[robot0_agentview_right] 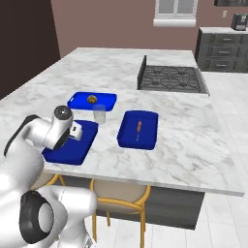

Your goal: Take the cupcake and donut from the fridge and place them on the empty tray on the dining counter.

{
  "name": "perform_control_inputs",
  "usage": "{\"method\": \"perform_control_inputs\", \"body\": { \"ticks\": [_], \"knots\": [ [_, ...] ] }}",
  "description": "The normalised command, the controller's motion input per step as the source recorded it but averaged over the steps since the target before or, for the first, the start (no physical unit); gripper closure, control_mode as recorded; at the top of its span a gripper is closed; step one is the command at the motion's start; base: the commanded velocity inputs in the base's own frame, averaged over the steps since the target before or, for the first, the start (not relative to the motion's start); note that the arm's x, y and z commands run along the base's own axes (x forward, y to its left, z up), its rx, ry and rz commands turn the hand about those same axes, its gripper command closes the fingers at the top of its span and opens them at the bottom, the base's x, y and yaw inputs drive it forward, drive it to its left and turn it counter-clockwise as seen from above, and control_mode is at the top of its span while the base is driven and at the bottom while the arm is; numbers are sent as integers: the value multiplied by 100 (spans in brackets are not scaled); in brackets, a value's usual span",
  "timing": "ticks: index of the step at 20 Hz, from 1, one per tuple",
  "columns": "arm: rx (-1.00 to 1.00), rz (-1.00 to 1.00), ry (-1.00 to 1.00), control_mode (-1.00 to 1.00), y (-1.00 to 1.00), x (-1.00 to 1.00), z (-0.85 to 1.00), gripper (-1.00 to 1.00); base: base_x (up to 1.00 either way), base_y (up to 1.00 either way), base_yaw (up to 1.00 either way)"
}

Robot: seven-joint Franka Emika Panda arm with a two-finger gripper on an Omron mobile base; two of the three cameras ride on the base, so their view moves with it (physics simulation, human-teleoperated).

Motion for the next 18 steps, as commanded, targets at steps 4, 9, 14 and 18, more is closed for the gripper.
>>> {"method": "perform_control_inputs", "body": {
  "ticks": [4, 9, 14, 18],
  "knots": [
    [1, 0, 18, -100, 0, 44, -17, 100, 0, 0, 0],
    [0, 0, 6, -100, 1, 28, -14, 100, 0, 0, 0],
    [0, 0, -8, -100, 25, 6, -15, 100, 0, 0, 0],
    [-2, 1, -20, -100, 38, 1, -23, 100, 0, 0, 0]
  ]
}}
